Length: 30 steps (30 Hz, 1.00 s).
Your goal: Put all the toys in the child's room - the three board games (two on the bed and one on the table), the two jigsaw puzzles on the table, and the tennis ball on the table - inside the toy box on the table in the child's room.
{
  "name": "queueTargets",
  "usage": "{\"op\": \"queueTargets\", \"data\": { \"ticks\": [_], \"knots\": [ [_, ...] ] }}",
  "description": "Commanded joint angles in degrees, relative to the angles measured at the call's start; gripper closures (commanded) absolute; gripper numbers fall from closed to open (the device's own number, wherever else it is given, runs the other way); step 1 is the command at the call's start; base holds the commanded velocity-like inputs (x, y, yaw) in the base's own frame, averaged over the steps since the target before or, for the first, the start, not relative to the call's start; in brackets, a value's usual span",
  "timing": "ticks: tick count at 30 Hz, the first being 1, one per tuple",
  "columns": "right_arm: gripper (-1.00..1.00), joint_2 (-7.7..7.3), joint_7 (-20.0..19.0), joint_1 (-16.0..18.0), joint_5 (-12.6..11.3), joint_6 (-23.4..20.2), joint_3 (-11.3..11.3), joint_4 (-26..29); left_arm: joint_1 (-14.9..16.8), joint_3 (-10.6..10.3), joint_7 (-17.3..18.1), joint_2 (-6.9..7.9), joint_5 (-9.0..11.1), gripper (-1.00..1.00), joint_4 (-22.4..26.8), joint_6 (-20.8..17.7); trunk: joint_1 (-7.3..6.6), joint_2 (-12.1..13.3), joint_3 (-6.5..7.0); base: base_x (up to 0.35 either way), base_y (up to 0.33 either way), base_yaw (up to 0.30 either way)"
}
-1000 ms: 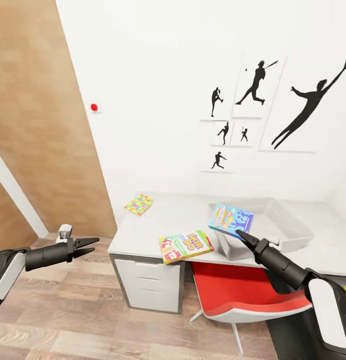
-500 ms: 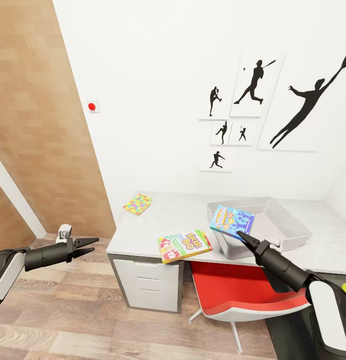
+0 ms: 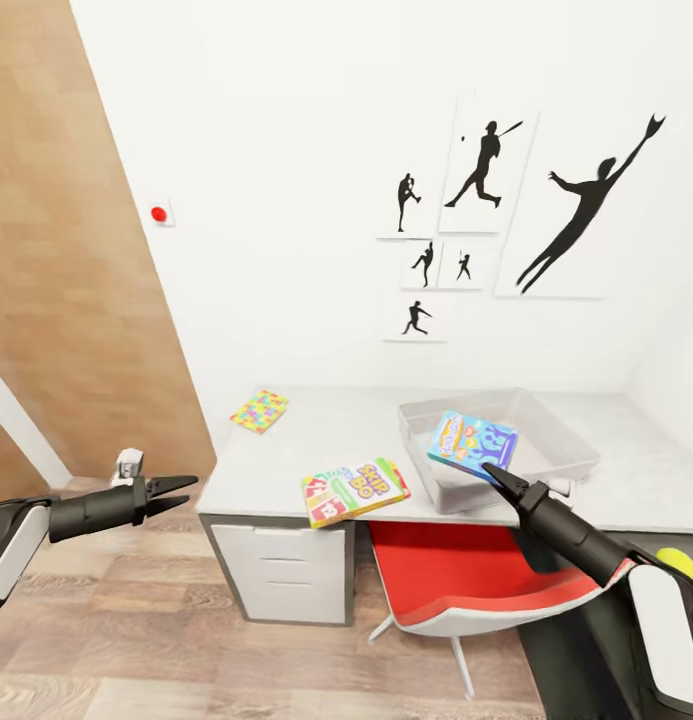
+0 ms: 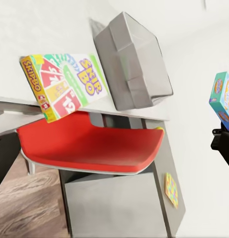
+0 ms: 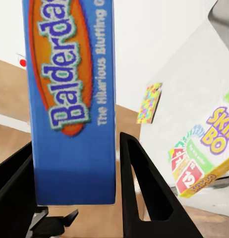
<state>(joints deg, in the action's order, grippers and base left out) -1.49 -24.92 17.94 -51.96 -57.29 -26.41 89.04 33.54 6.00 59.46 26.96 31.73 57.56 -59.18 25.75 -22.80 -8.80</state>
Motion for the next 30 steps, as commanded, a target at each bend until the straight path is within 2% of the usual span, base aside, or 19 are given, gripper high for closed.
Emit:
{"op": "queueTargets", "data": {
  "ticks": [1,9,13,15,19,21,24,30],
  "knots": [
    [1.0,0.03,-0.48,0.08,0.28,-0.29,-0.22,0.0,0.03,0.05,0.22,0.01,-0.09,-1.0,0.01,-0.22,0.03,-0.12,-0.12,0.0,0.0,-0.18],
    [1.0,0.39,-0.53,0.08,0.31,0.09,-1.22,-0.27,0.03,0.05,0.23,-0.2,0.41,-1.0,0.14,-0.21,0.03,-0.12,-0.12,0.0,0.0,-0.044],
    [1.0,0.05,-0.2,0.11,0.23,-0.18,-1.48,-0.69,0.34,-0.02,0.22,-0.51,0.62,-1.0,0.3,-0.19,0.03,-0.12,-0.12,0.0,0.0,-0.003],
    [1.0,-0.47,-0.21,0.33,0.18,-0.49,-1.66,-0.62,0.6,-0.07,0.19,-0.54,0.63,-1.0,0.33,-0.26,0.03,-0.12,-0.12,0.036,0.0,-0.001],
    [1.0,-3.7,-0.07,1.02,-0.19,-1.69,-2.23,-0.64,2.97,-0.11,0.15,-0.44,0.53,-1.0,0.36,-0.57,0.03,-0.12,-0.12,0.204,0.0,0.0],
    [1.0,-4.37,0.06,2.05,-0.71,-1.88,-2.31,-0.67,4.56,-0.16,0.14,-0.51,0.41,-1.0,0.36,-0.62,0.03,-0.12,-0.12,0.2,0.0,0.0],
    [1.0,-4.96,0.25,4.53,-1.4,-2.12,-2.32,-0.7,6.58,-0.39,0.06,-0.78,0.24,-1.0,0.42,-0.66,0.03,-0.12,-0.12,0.07,0.0,0.0],
    [1.0,-5.17,0.31,5.52,-1.55,-2.2,-2.45,-1.23,7.25,-0.59,-0.12,-1.09,0.18,-1.0,0.4,-0.67,0.03,-0.12,-0.12,0.015,0.0,-0.071]
  ]
}}
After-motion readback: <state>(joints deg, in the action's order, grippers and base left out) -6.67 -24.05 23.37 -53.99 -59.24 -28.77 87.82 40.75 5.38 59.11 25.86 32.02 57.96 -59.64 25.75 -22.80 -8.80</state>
